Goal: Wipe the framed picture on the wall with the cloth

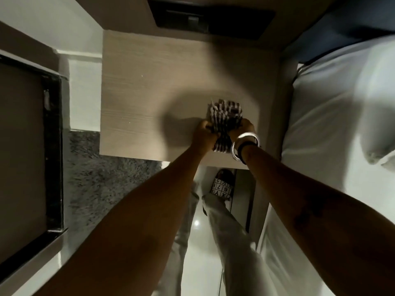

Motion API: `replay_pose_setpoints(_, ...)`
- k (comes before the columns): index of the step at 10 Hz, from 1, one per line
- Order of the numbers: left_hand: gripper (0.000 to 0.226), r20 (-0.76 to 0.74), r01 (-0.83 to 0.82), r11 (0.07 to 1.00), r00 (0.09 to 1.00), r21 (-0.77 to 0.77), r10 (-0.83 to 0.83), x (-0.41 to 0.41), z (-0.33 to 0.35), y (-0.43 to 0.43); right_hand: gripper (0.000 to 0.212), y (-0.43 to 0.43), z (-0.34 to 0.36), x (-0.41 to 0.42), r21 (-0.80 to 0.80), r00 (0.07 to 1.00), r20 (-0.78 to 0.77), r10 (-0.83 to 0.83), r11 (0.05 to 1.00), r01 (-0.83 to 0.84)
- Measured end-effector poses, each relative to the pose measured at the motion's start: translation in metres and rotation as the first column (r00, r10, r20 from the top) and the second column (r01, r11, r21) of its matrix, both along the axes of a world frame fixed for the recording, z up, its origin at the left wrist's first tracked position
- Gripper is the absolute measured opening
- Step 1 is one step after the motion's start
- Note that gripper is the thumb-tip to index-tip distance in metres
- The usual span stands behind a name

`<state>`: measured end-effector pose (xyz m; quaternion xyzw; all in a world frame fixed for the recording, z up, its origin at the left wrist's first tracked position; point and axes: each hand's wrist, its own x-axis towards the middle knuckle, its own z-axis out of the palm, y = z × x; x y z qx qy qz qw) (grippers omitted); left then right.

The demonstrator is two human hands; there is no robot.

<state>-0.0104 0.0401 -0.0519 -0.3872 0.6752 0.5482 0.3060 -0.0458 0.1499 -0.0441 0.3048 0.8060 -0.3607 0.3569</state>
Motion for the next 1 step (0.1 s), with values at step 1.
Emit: replay_pose_setpoints(1,0.038,-0.03,0.146,0.959,0.987,-0.242,-0.158,0.004,0.0198,-0.0036,0.044,-0.0004,0.0076,0.0096,0.17,0.986,-0.052,0.161,0.974,-0.15)
